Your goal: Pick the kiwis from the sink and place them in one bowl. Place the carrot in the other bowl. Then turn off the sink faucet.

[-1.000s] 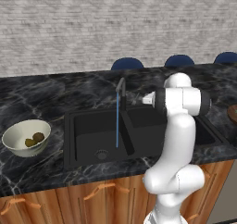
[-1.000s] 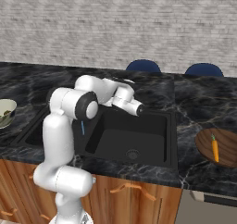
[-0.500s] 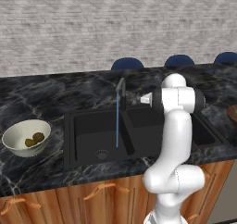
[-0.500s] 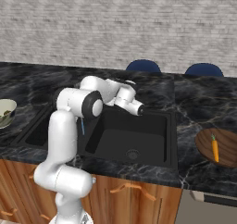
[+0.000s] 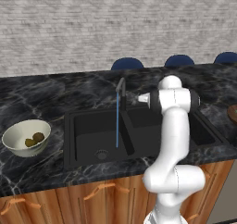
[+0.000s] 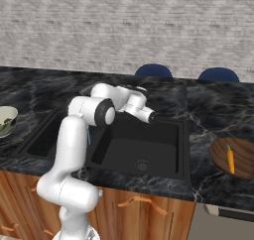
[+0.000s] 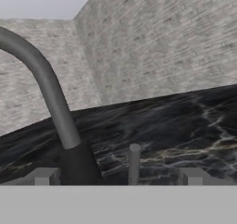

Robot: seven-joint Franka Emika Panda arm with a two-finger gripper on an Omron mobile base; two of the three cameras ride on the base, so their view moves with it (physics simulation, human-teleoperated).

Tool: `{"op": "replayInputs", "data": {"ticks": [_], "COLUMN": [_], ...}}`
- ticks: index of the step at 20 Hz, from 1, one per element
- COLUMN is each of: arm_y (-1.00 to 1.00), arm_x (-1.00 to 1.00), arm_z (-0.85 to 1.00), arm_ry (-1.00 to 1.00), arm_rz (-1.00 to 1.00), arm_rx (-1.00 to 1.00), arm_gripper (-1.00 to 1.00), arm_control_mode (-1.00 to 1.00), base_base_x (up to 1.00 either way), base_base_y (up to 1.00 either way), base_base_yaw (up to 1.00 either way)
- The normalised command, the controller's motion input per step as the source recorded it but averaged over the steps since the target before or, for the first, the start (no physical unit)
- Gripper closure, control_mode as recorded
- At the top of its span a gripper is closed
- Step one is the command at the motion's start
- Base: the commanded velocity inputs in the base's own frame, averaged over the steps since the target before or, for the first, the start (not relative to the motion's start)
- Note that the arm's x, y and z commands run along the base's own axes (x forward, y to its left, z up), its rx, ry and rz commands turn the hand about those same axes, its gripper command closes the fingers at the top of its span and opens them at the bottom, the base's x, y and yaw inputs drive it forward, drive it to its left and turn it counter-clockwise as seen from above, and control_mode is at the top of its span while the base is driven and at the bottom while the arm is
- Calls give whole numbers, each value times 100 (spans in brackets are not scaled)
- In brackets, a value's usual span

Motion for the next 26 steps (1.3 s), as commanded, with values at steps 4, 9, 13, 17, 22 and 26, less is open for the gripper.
{"op": "replayInputs", "data": {"ticks": [4,9,13,17,22,26], "arm_y": [0,1,7,27,17,11], "arm_x": [34,29,22,9,8,4], "arm_z": [-16,-13,-7,0,-2,-2], "arm_ry": [0,1,3,6,4,0], "arm_rz": [0,0,0,-1,-1,0], "arm_rx": [2,0,0,0,0,0], "arm_gripper": [-100,-100,-100,-100,-100,-100], "arm_control_mode": [-100,-100,-100,-100,-100,-100], "base_base_x": [0,0,0,0,0,0], "base_base_y": [0,0,0,0,0,0], "base_base_yaw": [0,0,0,0,0,0]}}
